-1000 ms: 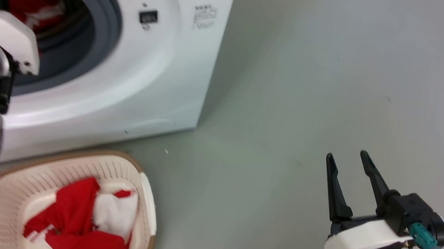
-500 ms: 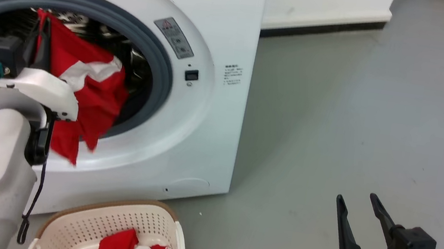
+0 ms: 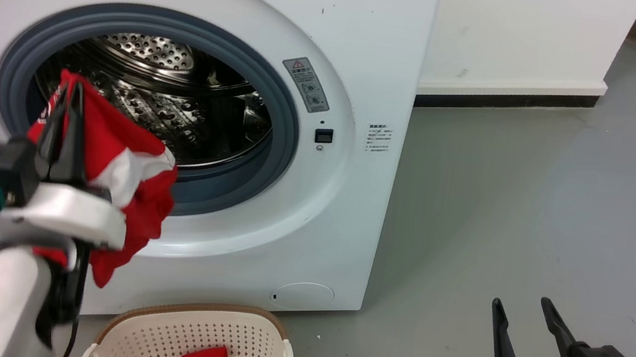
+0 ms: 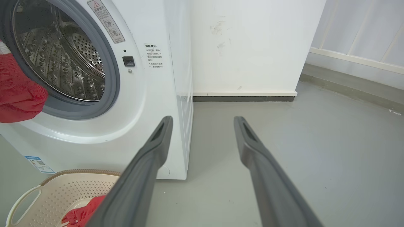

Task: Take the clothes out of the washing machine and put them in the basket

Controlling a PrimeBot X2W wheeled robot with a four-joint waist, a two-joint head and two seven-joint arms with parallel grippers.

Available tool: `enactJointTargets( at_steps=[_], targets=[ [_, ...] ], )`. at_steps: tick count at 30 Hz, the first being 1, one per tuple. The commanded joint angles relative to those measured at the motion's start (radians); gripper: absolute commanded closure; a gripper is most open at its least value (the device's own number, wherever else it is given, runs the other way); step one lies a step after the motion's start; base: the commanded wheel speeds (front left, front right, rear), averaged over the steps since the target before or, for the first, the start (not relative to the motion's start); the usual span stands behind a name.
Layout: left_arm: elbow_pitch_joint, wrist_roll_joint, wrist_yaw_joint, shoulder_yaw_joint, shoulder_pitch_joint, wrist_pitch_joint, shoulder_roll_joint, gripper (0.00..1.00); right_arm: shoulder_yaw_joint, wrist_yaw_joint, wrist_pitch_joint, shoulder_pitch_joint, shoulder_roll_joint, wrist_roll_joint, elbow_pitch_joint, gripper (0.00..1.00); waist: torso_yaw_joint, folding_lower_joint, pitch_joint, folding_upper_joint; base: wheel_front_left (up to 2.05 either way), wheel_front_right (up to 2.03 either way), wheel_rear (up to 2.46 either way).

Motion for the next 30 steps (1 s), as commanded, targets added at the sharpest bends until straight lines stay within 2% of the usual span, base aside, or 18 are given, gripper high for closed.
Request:
enactJointTargets(
  at_steps=[1,7,12,15,20,30],
  targets=[
    [-0.027,0.002,0.014,-0.001,0.039,0.006,0.005,1.0,0.001,-0.001,0.002,0.006,0.0,-0.002,-0.008,0.0,0.008,0.0002,0.003,0.0,0.0,0.0,0.0],
    [-0.16,-0.029,0.074,-0.019,0.25,0.06,-0.026,1.0,0.004,-0.001,0.019,0.008,0.0,-0.017,-0.03,0.0,0.027,0.0002,0.022,0.0,0.0,0.0,0.0],
    [-0.145,-0.063,0.075,-0.058,0.354,0.072,-0.07,1.0,0.02,-0.001,0.027,-0.015,0.0,-0.023,-0.048,0.0,0.029,0.0002,0.071,0.0,0.0,0.0,0.0],
    [-0.036,-0.095,0.054,-0.075,0.359,0.048,-0.111,1.0,0.038,-0.001,0.024,-0.056,0.0,-0.024,-0.065,0.0,0.011,0.0002,0.166,0.0,0.0,0.0,0.0],
    [0.09,-0.105,0.033,-0.072,0.288,0.005,-0.136,1.0,0.056,-0.001,0.013,-0.116,0.0,-0.016,-0.061,0.0,-0.027,0.0002,0.286,0.0,0.0,0.0,0.0],
    [0.378,-0.093,-0.042,-0.091,0.103,-0.03,-0.146,1.0,0.075,-0.001,-0.023,-0.208,0.001,-0.001,-0.045,0.0,-0.1,0.0002,0.477,0.0,0.0,0.0,0.0]
  ],
)
